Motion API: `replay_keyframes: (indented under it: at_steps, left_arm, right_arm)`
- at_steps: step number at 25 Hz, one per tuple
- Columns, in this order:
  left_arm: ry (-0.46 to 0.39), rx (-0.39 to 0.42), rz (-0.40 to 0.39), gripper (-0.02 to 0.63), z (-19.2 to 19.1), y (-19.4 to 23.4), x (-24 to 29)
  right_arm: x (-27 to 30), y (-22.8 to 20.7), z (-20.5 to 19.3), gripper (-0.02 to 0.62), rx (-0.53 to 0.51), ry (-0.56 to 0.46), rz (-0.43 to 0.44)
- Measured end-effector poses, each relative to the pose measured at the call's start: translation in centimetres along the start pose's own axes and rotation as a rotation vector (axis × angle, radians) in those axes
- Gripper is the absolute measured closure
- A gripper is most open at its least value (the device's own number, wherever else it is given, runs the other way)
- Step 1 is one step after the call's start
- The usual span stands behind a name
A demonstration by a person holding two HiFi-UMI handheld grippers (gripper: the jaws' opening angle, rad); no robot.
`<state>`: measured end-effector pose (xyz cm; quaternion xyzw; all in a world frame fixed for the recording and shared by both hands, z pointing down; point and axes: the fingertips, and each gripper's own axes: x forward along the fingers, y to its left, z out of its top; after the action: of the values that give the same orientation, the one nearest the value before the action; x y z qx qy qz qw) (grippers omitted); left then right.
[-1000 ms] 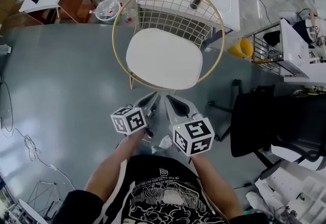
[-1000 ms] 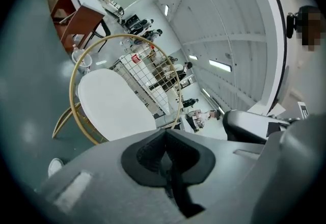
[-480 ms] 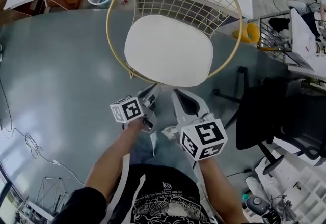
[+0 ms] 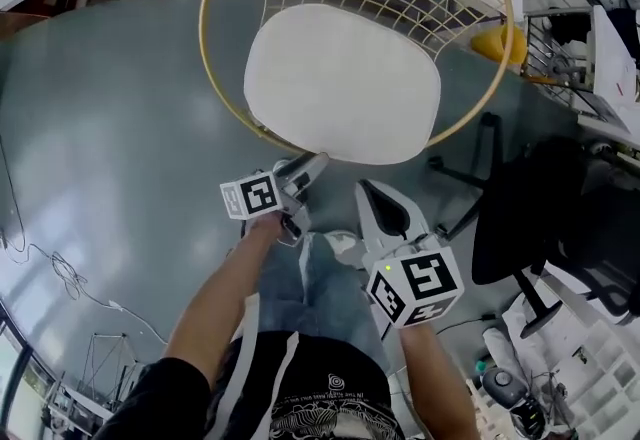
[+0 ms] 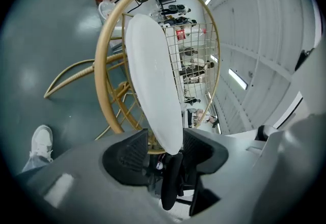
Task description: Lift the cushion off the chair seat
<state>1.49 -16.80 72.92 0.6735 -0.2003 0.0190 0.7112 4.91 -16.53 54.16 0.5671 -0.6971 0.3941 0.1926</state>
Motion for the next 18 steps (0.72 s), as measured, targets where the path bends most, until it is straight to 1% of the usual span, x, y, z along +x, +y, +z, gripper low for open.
replay_keyframes:
  at_steps: [3,5,6,9,13,18]
  left_arm:
    - [-0.016,-0.025,-0.004,0.387,0.6,0.4,0.5]
    - [-0.01,-0.03,-0.008,0.39,0.8,0.5,0.9]
    - [-0.005,-0.03,-0.008,0.438,0.9,0.5,1.0]
    - [0.001,-0.026,-0.002,0.537,1.2,0.6,1.3]
    - [0.003,-0.061,-0.021,0.566,1.2,0.5,1.3]
    - [0.003,-0.042,-0.04,0.577,1.4,-1.4,1.0]
  right_arm:
    - [0.2,-0.2,-0.4,0.597,0.009,0.012,-0.006]
    - [0.3,-0.5,-0.2,0.597,0.009,0.019,-0.013]
    - [0.3,-0.6,-0.2,0.597,0.007,0.022,-0.016]
    - [0.3,-1.0,-0.1,0.597,0.004,0.031,-0.027]
    - [0.2,-1.8,-0.4,0.597,0.007,0.043,-0.049]
    - [-0.1,-2.2,-0.3,0.598,0.009,0.042,-0.056]
